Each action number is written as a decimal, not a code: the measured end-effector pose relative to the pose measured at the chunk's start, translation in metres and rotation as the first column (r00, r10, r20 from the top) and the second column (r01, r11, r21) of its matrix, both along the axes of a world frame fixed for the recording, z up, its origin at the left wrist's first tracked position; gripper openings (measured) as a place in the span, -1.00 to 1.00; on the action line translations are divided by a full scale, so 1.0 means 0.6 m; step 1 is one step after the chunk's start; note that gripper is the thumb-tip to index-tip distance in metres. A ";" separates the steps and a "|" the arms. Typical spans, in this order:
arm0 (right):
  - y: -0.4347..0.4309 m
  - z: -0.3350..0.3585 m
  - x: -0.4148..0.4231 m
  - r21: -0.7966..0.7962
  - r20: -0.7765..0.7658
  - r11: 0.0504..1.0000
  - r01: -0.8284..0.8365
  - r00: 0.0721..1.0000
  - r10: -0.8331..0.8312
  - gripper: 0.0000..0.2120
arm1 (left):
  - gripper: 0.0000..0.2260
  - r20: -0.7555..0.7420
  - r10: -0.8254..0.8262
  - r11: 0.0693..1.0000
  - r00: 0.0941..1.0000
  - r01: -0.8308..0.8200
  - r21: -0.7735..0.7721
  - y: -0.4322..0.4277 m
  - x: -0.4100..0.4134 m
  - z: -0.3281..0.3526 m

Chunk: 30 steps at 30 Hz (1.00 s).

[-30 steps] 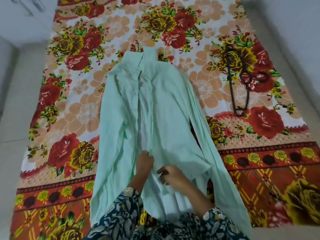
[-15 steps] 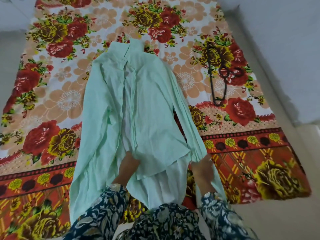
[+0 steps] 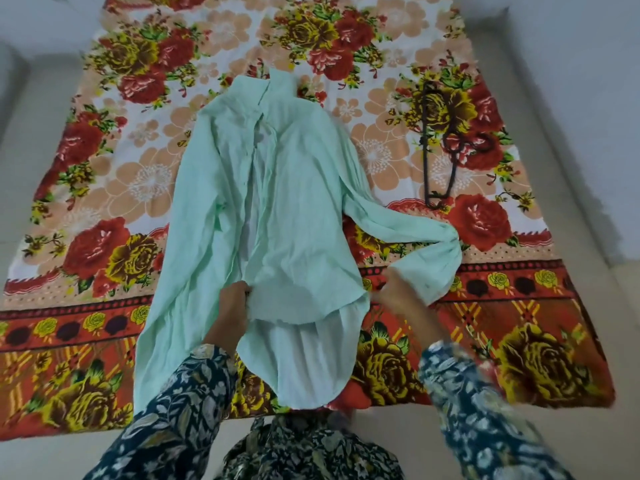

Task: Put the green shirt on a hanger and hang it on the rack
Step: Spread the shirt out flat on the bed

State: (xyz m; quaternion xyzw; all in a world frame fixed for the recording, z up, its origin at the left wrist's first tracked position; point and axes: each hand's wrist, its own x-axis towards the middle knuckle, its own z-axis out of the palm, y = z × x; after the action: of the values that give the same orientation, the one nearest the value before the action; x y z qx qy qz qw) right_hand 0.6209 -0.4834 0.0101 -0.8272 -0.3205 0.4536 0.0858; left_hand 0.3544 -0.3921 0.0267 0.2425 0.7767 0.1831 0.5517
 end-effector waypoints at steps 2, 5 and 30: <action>-0.014 -0.038 -0.058 -0.045 -0.134 0.999 -0.008 0.991 0.002 -0.35 | -0.74 0.146 0.045 0.999 0.988 -0.040 -0.032 -0.003 -0.010 0.016; -0.014 -0.058 -0.083 0.073 -0.214 0.922 0.381 0.909 -0.358 -0.71 | -0.78 0.361 0.005 1.000 0.932 0.005 -0.026 -0.002 -0.026 0.051; -0.203 -0.039 -0.020 -0.161 0.559 0.919 -0.360 0.734 0.385 -0.64 | -0.94 -0.442 -0.406 0.874 0.800 0.481 0.068 -0.147 -0.065 -0.054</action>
State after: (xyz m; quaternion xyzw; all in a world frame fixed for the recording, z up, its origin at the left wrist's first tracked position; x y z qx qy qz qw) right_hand 0.6091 -0.6053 -0.0133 -0.8459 -0.4805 0.1940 -0.1259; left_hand 0.3154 -0.4806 -0.0058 0.4991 0.7774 0.0608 0.3780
